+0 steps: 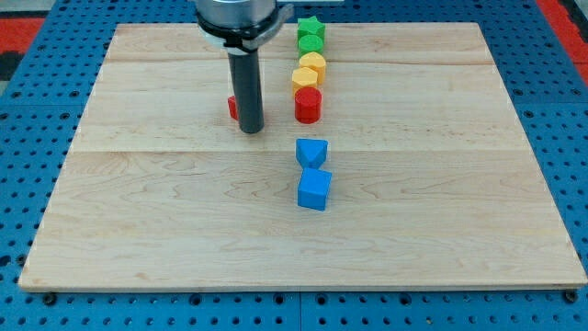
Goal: Move the red star towards the top left
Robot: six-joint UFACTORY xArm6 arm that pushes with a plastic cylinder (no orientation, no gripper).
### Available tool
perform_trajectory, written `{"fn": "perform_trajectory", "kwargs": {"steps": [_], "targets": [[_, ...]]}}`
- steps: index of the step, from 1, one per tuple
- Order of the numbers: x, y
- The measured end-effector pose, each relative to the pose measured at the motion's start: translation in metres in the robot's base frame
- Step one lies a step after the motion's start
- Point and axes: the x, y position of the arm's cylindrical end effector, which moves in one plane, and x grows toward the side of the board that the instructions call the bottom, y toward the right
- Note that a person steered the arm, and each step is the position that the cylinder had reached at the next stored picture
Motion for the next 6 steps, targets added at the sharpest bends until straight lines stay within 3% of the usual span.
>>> {"fn": "perform_trajectory", "kwargs": {"steps": [1, 6], "targets": [[-0.0157, -0.0006], [-0.0132, -0.0006]]}}
